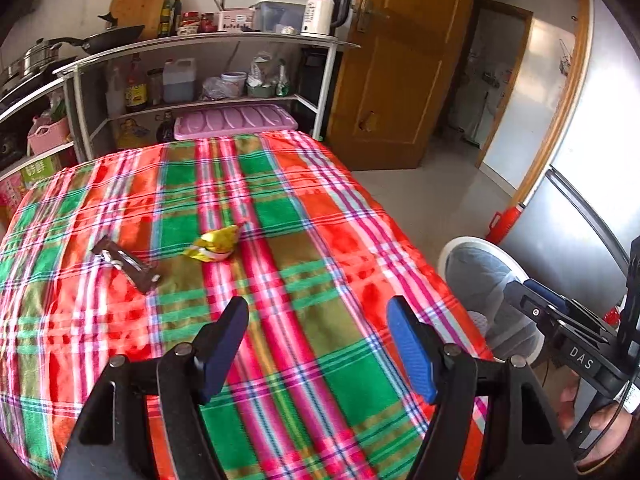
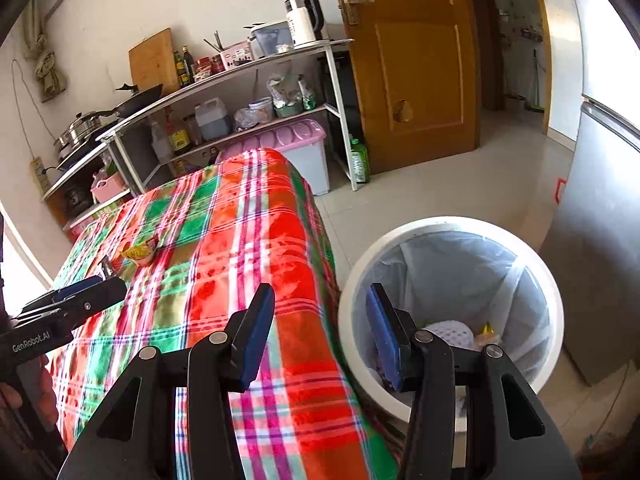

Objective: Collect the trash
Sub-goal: 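Move both open tools back over the table trash, then grasp the yellow-red chip bag with the right tool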

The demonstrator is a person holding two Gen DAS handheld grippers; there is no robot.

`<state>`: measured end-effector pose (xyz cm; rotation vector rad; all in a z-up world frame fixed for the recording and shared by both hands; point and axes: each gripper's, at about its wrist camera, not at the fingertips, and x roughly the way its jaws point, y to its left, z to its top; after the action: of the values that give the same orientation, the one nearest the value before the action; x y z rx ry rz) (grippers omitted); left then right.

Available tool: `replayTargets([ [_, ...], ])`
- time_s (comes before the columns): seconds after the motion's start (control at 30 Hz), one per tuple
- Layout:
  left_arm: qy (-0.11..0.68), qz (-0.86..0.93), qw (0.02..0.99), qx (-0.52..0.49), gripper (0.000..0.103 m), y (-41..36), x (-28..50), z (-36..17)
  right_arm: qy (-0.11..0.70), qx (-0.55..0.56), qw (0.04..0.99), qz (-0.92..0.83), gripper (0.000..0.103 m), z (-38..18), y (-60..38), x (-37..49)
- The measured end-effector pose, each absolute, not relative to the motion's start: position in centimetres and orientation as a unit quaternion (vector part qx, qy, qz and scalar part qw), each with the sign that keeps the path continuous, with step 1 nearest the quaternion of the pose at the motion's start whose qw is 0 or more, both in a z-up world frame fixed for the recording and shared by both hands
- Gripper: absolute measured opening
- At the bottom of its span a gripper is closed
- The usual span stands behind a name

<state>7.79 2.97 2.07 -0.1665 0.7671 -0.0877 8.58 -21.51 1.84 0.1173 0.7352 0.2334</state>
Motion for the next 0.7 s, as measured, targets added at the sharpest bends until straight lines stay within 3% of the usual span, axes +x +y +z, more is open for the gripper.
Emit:
replayTargets([
  [0.7, 0.367, 0.070, 0.917, -0.136, 0.076, 16.7, 7.3, 1.1, 0.384, 0.003, 0.892, 0.239, 0.050, 1.1, -7.7, 12.9],
])
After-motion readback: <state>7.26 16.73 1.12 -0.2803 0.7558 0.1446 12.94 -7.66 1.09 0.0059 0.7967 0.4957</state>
